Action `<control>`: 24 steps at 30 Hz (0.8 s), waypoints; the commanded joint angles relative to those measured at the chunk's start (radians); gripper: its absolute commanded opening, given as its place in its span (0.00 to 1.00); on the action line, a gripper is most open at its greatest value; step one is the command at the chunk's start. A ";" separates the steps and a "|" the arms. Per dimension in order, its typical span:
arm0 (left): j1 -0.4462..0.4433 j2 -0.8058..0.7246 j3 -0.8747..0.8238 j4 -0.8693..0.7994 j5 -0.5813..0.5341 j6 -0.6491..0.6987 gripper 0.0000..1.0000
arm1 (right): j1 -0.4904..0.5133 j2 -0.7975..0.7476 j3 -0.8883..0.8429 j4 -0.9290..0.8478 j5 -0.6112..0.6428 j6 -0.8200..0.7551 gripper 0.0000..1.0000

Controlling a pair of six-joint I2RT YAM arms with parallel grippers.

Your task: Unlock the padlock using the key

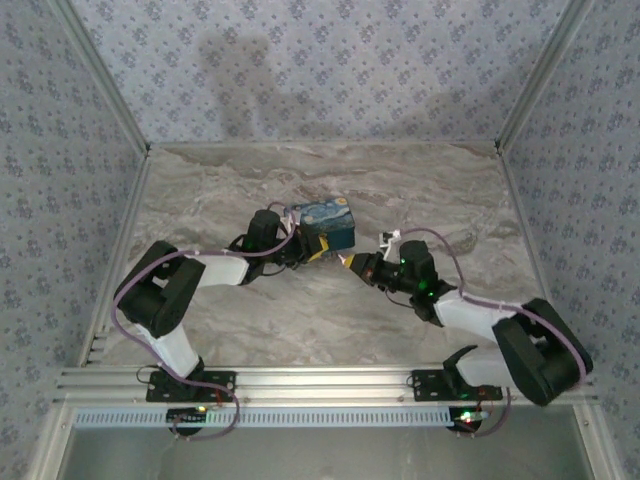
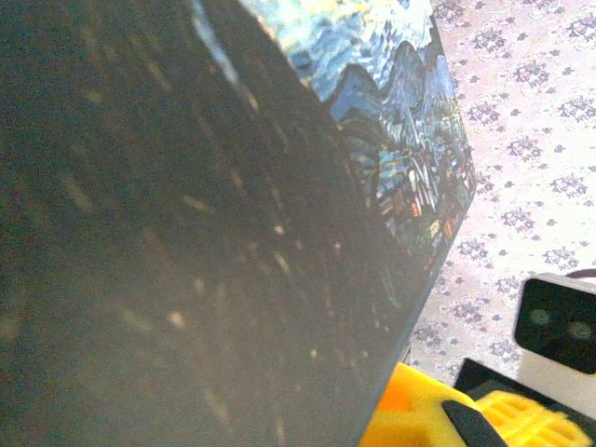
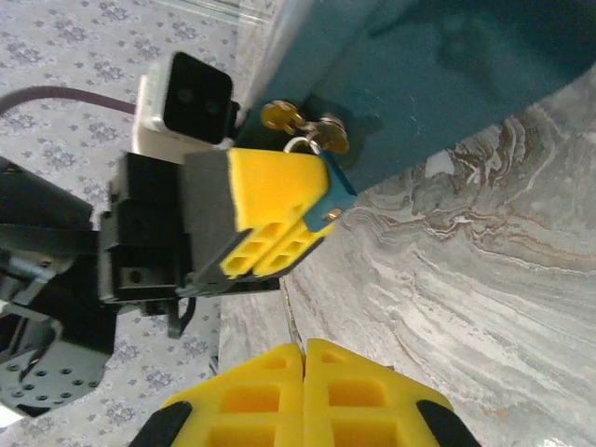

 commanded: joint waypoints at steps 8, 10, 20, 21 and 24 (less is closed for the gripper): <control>-0.005 -0.015 0.026 0.057 0.043 -0.022 0.02 | 0.050 0.224 -0.013 0.353 0.053 0.115 0.00; -0.005 -0.017 0.025 0.060 0.044 -0.023 0.02 | 0.049 0.251 -0.013 0.390 0.051 0.130 0.00; -0.005 -0.020 0.014 0.081 0.050 -0.031 0.02 | 0.047 0.382 -0.012 0.570 0.044 0.205 0.00; -0.006 -0.018 0.013 0.087 0.050 -0.034 0.02 | 0.048 0.388 -0.011 0.579 0.043 0.210 0.00; -0.006 -0.018 0.008 0.102 0.050 -0.040 0.02 | 0.048 0.392 -0.016 0.585 0.046 0.215 0.00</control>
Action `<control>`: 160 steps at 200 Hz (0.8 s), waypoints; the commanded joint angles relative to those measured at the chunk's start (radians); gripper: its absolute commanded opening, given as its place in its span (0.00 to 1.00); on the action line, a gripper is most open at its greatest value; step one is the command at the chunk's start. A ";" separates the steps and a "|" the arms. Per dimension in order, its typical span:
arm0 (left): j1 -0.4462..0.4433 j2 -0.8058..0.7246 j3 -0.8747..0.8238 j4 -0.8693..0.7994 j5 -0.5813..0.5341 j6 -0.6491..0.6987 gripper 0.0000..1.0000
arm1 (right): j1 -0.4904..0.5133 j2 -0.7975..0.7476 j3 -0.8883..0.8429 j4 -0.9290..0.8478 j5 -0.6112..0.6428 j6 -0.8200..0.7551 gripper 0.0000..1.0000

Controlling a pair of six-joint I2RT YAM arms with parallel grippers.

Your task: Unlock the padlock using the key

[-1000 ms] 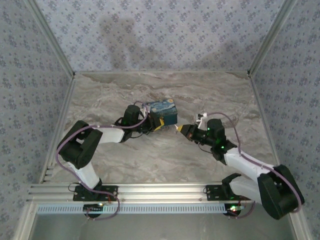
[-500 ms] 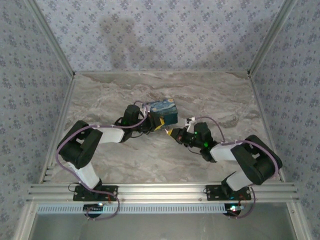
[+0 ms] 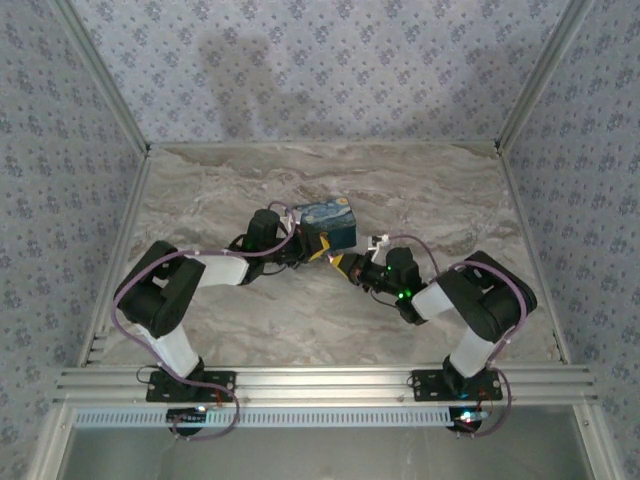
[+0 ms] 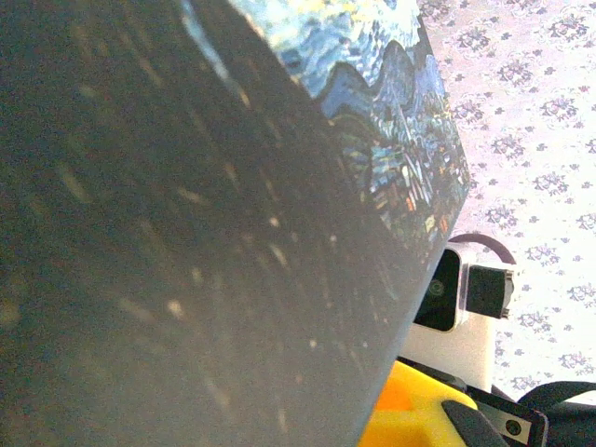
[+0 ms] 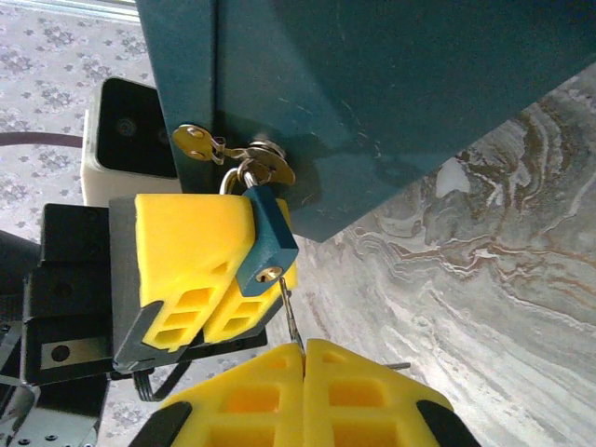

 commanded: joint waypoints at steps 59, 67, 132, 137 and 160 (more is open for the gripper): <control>-0.004 -0.020 -0.002 0.088 0.034 -0.024 0.02 | 0.003 0.007 -0.018 0.101 0.010 0.037 0.00; -0.005 -0.020 -0.002 0.087 0.034 -0.024 0.02 | 0.003 0.008 -0.021 0.103 0.012 0.037 0.00; -0.003 -0.018 -0.004 0.092 0.031 -0.024 0.02 | 0.002 0.009 -0.039 0.126 0.026 0.042 0.00; -0.003 -0.018 -0.005 0.093 0.031 -0.025 0.02 | 0.001 0.010 -0.043 0.129 0.027 0.044 0.00; -0.003 -0.018 -0.008 0.096 0.031 -0.026 0.02 | -0.002 0.009 -0.045 0.133 0.029 0.045 0.00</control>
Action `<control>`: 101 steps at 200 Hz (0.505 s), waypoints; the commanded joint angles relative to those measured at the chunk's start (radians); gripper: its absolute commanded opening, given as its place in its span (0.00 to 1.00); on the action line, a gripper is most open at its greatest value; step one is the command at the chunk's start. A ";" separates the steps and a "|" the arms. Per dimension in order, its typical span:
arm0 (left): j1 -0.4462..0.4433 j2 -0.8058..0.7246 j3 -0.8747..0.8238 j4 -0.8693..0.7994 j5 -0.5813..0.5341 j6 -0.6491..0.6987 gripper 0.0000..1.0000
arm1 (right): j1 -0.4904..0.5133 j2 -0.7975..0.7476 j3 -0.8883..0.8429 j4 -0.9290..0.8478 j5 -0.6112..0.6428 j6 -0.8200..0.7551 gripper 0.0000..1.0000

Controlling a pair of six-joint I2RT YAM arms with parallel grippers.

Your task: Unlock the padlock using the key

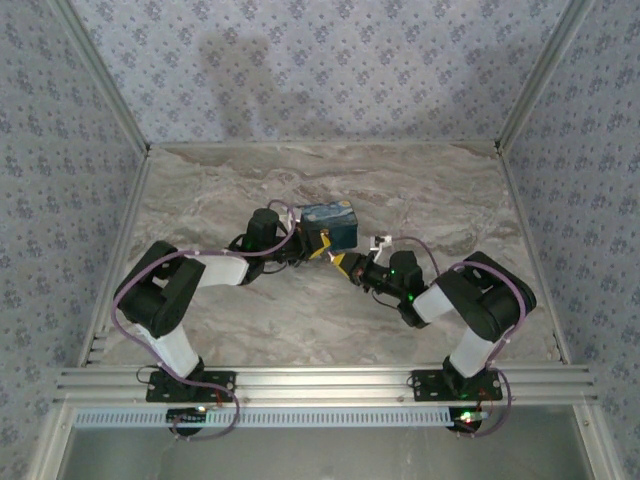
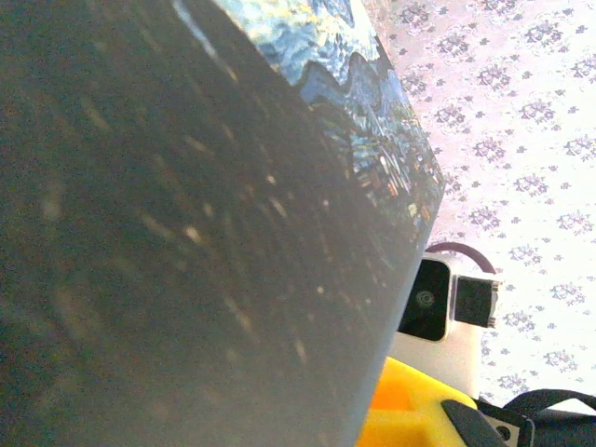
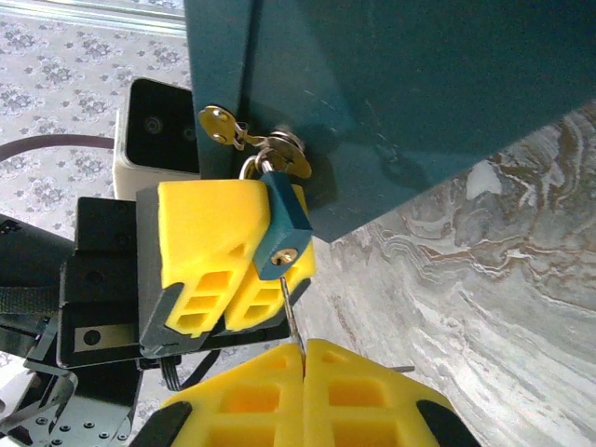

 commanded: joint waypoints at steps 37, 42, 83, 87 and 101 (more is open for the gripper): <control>-0.002 -0.018 -0.007 0.059 0.028 -0.010 0.02 | -0.002 0.014 0.000 0.054 0.017 0.015 0.00; -0.003 -0.018 -0.008 0.060 0.028 -0.011 0.02 | -0.001 0.014 0.001 0.055 0.017 0.015 0.00; -0.002 -0.018 -0.012 0.073 0.029 -0.017 0.02 | -0.003 0.022 0.012 0.064 0.020 0.023 0.00; -0.003 -0.018 -0.013 0.073 0.031 -0.017 0.02 | -0.003 0.023 0.014 0.064 0.020 0.024 0.00; -0.003 -0.019 -0.013 0.077 0.030 -0.017 0.02 | -0.002 0.027 0.020 0.062 0.019 0.026 0.00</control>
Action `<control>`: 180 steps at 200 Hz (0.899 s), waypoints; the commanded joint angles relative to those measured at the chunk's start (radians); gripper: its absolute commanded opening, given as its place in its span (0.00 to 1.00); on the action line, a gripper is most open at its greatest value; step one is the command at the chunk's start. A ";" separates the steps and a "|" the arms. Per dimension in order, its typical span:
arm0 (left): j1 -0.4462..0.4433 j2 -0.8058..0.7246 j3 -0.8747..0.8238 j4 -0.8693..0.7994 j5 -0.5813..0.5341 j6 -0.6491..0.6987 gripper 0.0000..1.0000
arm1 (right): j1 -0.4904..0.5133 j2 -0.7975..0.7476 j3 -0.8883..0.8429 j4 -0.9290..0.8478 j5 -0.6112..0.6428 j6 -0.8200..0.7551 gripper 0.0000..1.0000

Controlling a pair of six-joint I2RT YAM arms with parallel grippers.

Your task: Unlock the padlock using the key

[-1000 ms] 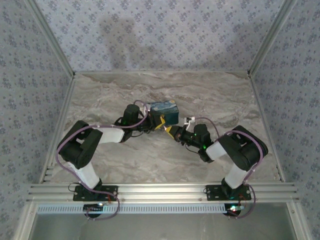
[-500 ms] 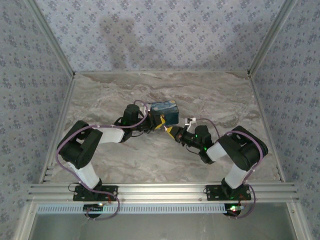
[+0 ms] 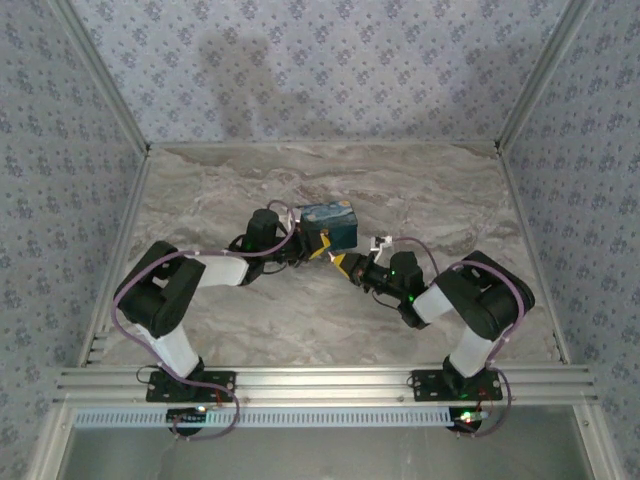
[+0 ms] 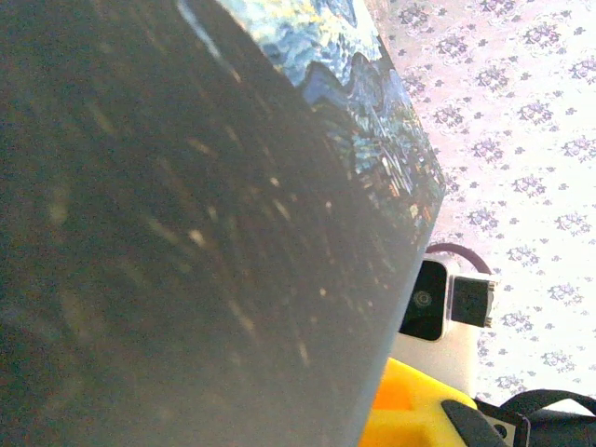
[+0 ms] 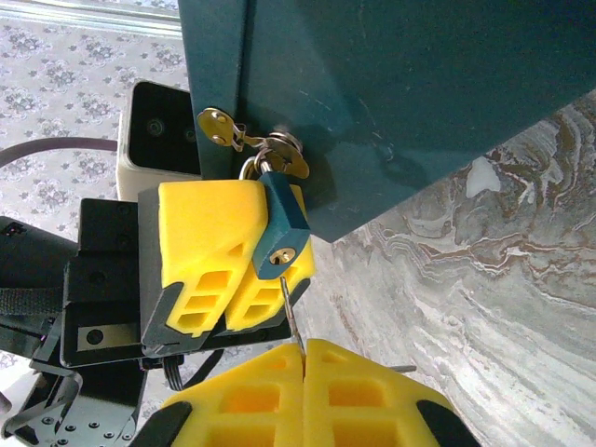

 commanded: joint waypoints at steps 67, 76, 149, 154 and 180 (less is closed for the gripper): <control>-0.005 -0.016 -0.014 0.073 0.032 -0.012 0.02 | -0.004 0.022 0.030 0.055 0.019 0.025 0.00; -0.004 -0.015 -0.013 0.075 0.032 -0.012 0.02 | -0.005 0.022 0.029 0.055 0.022 0.025 0.00; -0.006 -0.011 -0.017 0.116 0.043 -0.027 0.02 | -0.008 0.036 0.041 0.072 0.042 0.049 0.00; -0.006 -0.011 -0.017 0.120 0.044 -0.031 0.02 | -0.008 0.035 0.043 0.072 0.044 0.049 0.00; -0.008 -0.005 -0.024 0.141 0.049 -0.036 0.02 | -0.008 0.036 0.052 0.073 0.045 0.077 0.00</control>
